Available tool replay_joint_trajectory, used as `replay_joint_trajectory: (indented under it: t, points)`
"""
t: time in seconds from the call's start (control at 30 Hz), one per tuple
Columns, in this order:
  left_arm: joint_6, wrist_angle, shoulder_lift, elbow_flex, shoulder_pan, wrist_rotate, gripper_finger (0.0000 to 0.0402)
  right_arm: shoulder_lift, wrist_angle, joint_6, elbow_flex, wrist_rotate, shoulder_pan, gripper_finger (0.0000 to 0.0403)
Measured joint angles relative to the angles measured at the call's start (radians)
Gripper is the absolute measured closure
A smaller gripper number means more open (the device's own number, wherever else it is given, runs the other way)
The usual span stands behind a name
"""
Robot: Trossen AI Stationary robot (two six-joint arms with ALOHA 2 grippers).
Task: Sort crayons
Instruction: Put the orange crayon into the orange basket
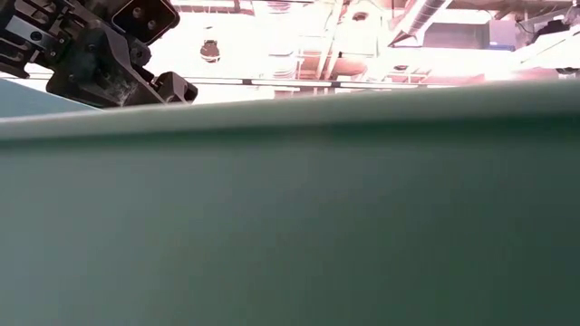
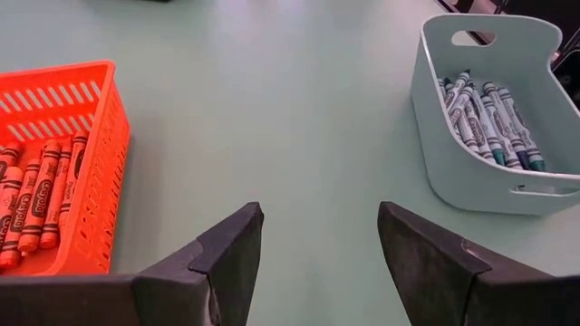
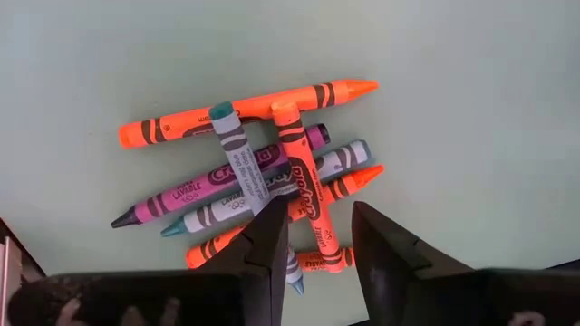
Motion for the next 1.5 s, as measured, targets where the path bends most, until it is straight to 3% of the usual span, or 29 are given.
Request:
replay_joint_trajectory:
  t: [0.2,0.77,1.0,1.5]
  points:
    - [0.001,0.0,0.0,0.0,0.0,0.0,0.0191,0.0,0.001,-0.003,0.0,0.024,0.0,0.0289]
    - [0.001,-0.001,0.0,0.0,0.0,0.0,0.0191,0.0,0.022,-0.056,0.0,0.033,-0.022,0.0361]
    - [0.0,-0.002,0.0,0.0,0.0,0.0,0.0191,-0.007,0.152,-0.052,-0.075,0.008,-0.022,0.0364]
    - [-0.003,0.002,0.0,0.0,0.0,-0.016,0.0191,-0.004,0.131,-0.053,-0.062,0.0,-0.03,0.0398]
